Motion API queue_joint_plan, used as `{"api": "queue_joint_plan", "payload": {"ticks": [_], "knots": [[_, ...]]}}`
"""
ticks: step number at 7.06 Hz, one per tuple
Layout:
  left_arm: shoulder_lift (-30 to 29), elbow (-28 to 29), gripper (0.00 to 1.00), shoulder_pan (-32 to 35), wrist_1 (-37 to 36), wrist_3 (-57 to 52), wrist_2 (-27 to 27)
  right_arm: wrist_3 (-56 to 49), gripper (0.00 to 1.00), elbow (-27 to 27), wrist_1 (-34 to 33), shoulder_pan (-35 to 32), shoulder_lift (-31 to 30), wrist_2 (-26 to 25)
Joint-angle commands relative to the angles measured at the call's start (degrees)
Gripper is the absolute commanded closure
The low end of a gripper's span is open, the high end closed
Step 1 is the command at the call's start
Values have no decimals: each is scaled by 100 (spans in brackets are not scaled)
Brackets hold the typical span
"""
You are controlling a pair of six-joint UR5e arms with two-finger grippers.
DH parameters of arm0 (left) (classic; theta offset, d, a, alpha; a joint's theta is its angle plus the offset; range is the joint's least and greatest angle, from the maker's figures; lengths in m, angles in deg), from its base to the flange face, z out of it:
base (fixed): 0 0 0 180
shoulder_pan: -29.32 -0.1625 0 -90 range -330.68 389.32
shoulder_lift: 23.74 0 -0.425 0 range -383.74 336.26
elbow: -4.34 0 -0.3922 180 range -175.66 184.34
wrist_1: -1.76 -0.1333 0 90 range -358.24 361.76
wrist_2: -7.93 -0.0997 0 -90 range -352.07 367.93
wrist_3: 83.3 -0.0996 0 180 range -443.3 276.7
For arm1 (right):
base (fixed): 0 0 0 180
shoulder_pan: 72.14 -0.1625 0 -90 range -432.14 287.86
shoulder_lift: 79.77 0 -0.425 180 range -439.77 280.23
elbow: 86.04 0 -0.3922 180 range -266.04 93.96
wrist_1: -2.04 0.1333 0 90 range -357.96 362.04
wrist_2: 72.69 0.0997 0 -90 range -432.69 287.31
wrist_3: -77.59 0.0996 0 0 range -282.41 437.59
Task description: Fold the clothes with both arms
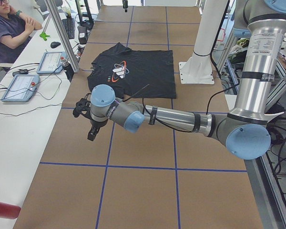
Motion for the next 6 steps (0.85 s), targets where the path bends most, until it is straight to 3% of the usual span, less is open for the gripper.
{"api": "queue_joint_plan", "payload": {"ticks": [1, 2, 3, 4, 6], "knots": [[-200, 242, 0, -116, 547, 414, -22, 447, 0, 658, 746, 570, 618, 63], [-200, 374, 0, -222, 750, 432, -22, 779, 0, 1095, 1674, 748, 706, 2], [-200, 576, 0, -240, 1109, 641, -22, 1008, 0, 1674, 2771, 976, 759, -329], [-200, 760, 0, -240, 1739, 1183, -31, 1446, 0, 1863, 3365, 1204, 742, -837], [-349, 1400, 0, -441, 2638, 1610, -57, 1915, 1, 1917, 3423, 1522, 979, -921]]}}
